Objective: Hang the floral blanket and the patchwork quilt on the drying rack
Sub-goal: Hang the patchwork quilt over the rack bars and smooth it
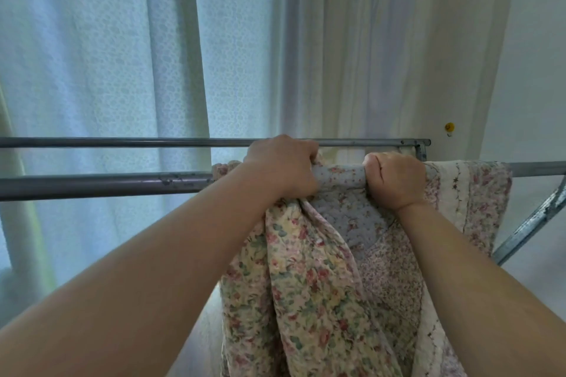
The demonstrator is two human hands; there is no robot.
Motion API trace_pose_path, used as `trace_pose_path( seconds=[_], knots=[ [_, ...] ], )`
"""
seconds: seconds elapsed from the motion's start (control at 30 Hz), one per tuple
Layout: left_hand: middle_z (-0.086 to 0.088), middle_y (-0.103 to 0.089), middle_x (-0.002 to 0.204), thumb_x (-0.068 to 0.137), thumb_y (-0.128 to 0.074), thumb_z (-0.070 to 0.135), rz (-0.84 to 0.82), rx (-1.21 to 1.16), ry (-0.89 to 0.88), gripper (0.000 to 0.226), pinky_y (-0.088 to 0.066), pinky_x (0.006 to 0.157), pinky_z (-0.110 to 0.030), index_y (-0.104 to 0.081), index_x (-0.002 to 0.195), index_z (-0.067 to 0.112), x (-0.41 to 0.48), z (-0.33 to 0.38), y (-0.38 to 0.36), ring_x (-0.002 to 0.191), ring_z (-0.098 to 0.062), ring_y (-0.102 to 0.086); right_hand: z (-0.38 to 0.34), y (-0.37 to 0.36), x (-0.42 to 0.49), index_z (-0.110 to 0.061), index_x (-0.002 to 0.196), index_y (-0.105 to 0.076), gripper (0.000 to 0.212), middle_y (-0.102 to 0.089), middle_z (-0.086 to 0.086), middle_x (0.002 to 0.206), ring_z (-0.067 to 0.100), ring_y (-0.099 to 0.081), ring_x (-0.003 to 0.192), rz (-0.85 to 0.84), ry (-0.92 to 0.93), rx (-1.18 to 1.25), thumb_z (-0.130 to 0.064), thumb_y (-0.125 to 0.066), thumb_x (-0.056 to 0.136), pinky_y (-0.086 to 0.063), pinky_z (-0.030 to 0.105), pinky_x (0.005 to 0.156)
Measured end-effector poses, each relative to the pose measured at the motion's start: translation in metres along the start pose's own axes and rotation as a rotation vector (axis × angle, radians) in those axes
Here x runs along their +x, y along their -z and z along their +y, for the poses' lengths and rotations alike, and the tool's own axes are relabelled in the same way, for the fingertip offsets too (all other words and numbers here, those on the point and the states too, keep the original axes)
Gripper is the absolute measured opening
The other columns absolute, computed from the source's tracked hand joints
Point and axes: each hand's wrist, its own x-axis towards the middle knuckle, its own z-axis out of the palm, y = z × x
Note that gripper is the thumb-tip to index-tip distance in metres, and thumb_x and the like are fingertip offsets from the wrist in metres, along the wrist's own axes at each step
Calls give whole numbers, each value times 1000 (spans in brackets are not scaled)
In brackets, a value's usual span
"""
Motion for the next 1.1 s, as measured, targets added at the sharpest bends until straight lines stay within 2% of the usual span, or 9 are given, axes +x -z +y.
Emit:
trace_pose_path(
  seconds=[0.13, 0.23, 0.37, 0.47, 0.53, 0.6, 0.7, 0.83, 1.1],
  knots=[
    [6, -45, 75, 72, -55, 36, 17, -29, 26, 38, -28, 50, -25, -47, 108, 35, -11, -14, 4, 77, -20, -49, 0, -2, 1, -3, 48, -53, 54, -53, 15, 43, 23, -39, 39, 9, 7, 8, -30, -21, 82, -11, 23, 45],
    [-1, -59, 94, 72, -56, 35, 56, -15, -19, 40, -33, 62, -30, -44, 110, 35, -15, -16, -3, 82, -23, -50, 0, -1, -1, -3, 48, -52, 54, -52, 16, 44, 22, -37, 40, -2, -20, 12, -31, -20, 82, -17, 25, 47],
    [-5, -57, 96, 70, -56, 32, 94, -9, -8, 44, -34, 70, -34, -44, 112, 33, -17, -13, -10, 91, -28, -52, -8, 6, 1, -9, 47, -44, 49, -52, 17, 46, 24, -39, 43, -36, -12, 24, -32, -19, 82, -20, 28, 50],
    [-2, -52, 92, 70, -56, 29, 99, -5, 33, 43, -31, 68, -34, -46, 112, 31, -15, -7, -11, 95, -28, -51, -25, 13, 5, -3, 52, -58, 58, -60, 19, 53, 31, -53, 55, -38, 9, 11, -33, -26, 89, -29, 32, 54],
    [-3, -54, 94, 69, -55, 28, 102, -29, 51, 42, -32, 70, -34, -48, 110, 29, -12, -3, -10, 97, -30, -51, -47, 14, 11, -1, 55, -61, 57, -62, 20, 55, 33, -56, 55, 8, 42, 54, -32, -30, 92, -31, 32, 54],
    [-4, -58, 99, 68, -55, 28, 86, -66, 72, 40, -36, 73, -34, -50, 108, 28, -9, -2, -9, 98, -29, -53, -67, 9, 12, 0, 63, -65, 53, -65, 22, 64, 35, -59, 60, -51, 47, 43, -29, -33, 94, -32, 33, 54],
    [0, -60, 103, 69, -56, 31, -6, -139, 116, 39, -44, 77, -34, -53, 108, 29, -5, -4, -3, 97, -25, -55, -76, 1, 2, 1, 54, -61, 53, -61, 22, 53, 32, -56, 45, 0, 76, 26, -26, -31, 89, -35, 32, 47],
    [2, -58, 96, 71, -55, 25, -72, -210, 103, 27, -46, 70, -32, -55, 98, 29, -2, -11, 8, 88, -19, -53, -73, -3, 0, -4, 43, -54, 49, -54, 16, 40, 26, -48, 32, 101, 92, 10, -23, -33, 83, -26, 24, 43],
    [-3, -52, 88, 77, -51, 8, 53, -89, 120, 15, -39, 64, -30, -47, 87, 19, -1, -11, 14, 83, -22, -51, -68, -4, 1, -10, 42, -47, 48, -46, 6, 37, 16, -26, 35, 136, 130, 47, -22, -32, 85, -9, 20, 43]
  ],
)
